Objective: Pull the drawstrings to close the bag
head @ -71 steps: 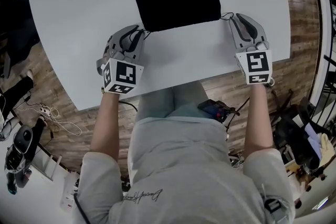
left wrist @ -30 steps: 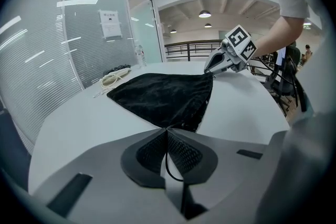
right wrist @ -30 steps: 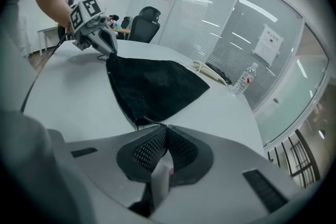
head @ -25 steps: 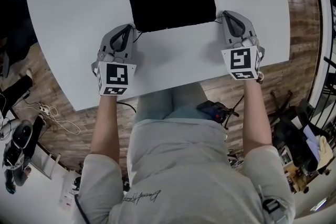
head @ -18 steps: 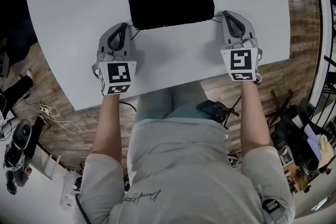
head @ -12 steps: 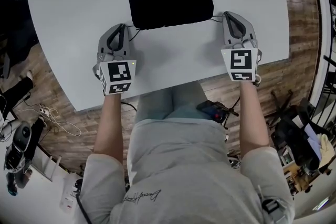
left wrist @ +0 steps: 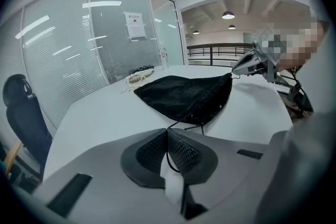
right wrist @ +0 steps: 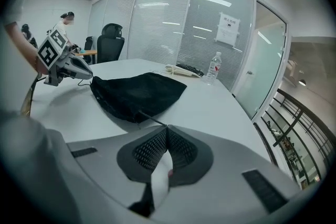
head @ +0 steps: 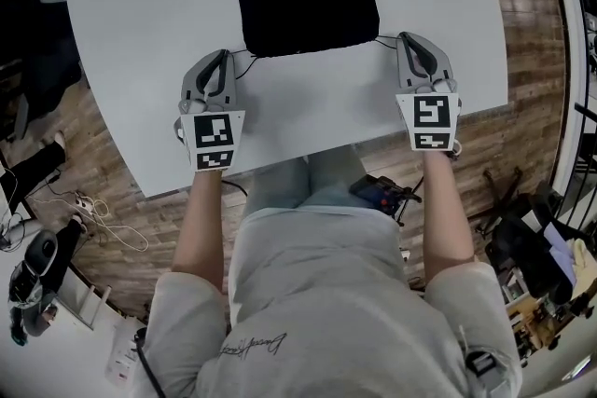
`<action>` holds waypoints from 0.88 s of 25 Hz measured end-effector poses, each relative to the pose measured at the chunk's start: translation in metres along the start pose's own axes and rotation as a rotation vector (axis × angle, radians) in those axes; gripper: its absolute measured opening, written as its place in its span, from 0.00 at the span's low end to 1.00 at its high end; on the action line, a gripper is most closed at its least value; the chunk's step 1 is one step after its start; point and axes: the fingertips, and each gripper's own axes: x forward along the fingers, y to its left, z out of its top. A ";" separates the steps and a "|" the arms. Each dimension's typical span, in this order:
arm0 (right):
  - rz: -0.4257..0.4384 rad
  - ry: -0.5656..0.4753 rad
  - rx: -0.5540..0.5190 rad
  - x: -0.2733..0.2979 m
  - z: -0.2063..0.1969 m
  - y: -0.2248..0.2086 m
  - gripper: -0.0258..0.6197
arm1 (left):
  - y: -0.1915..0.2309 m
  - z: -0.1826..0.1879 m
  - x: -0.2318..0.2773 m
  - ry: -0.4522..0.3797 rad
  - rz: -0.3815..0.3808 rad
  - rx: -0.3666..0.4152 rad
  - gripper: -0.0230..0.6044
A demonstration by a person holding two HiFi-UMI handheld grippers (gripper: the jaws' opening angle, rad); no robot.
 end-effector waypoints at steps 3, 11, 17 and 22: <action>-0.014 -0.004 0.007 -0.010 0.003 -0.003 0.08 | 0.003 0.011 -0.011 -0.023 0.019 0.013 0.06; -0.014 -0.037 0.046 -0.041 0.019 -0.010 0.08 | 0.007 0.043 -0.042 -0.084 0.039 0.047 0.06; -0.019 -0.056 0.054 -0.059 0.038 -0.014 0.08 | 0.011 0.062 -0.060 -0.119 0.012 0.035 0.06; -0.027 -0.068 0.048 -0.071 0.044 -0.021 0.08 | 0.011 0.075 -0.070 -0.141 -0.024 -0.012 0.06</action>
